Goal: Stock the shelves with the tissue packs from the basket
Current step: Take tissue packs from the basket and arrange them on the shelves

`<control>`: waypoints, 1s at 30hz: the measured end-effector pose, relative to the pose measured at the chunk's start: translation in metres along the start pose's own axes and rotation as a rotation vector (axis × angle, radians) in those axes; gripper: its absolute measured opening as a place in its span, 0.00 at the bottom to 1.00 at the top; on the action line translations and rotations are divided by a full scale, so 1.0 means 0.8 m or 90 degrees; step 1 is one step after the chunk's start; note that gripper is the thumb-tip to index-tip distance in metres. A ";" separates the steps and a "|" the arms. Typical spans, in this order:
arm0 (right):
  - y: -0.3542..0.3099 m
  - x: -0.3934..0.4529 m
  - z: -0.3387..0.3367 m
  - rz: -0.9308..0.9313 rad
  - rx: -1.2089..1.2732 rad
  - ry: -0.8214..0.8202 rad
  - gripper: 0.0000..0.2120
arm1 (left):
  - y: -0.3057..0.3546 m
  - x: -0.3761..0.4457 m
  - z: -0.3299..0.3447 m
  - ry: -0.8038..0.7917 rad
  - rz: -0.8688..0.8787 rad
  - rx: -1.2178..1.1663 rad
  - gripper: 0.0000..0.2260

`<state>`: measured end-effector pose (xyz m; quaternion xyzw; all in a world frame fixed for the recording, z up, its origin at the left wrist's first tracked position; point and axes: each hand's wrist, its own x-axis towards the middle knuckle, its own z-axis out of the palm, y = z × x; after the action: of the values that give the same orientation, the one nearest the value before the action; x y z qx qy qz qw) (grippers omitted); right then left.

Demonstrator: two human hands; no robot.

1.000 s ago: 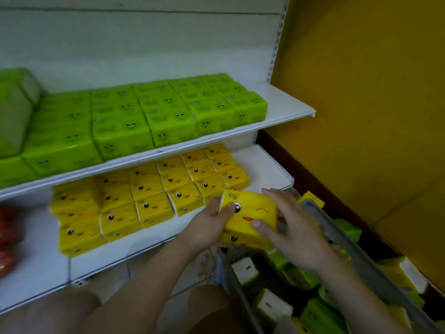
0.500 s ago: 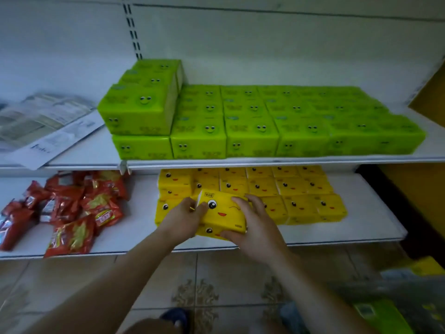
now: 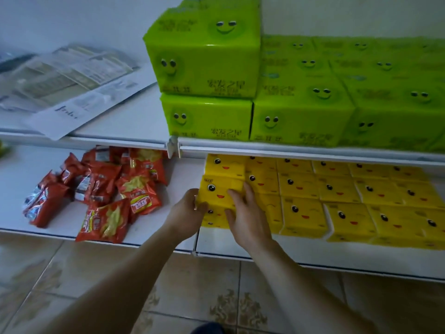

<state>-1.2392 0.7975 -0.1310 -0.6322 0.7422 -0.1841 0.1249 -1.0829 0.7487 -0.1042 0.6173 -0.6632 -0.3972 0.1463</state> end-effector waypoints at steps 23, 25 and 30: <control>0.165 -0.239 -0.278 0.151 0.170 0.270 0.14 | 0.278 -0.154 0.098 -0.349 0.360 0.342 0.15; 0.202 -0.296 -0.313 0.210 0.121 0.262 0.14 | 0.314 -0.196 0.141 -0.403 0.433 0.352 0.14; 0.281 -0.430 -0.357 0.354 0.005 0.176 0.12 | 0.336 -0.291 0.260 -0.486 0.546 0.307 0.10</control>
<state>-1.5013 1.1995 0.0132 -0.3734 0.8959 -0.2299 0.0710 -1.3687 1.0173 0.0219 0.1259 -0.9286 -0.3349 -0.0982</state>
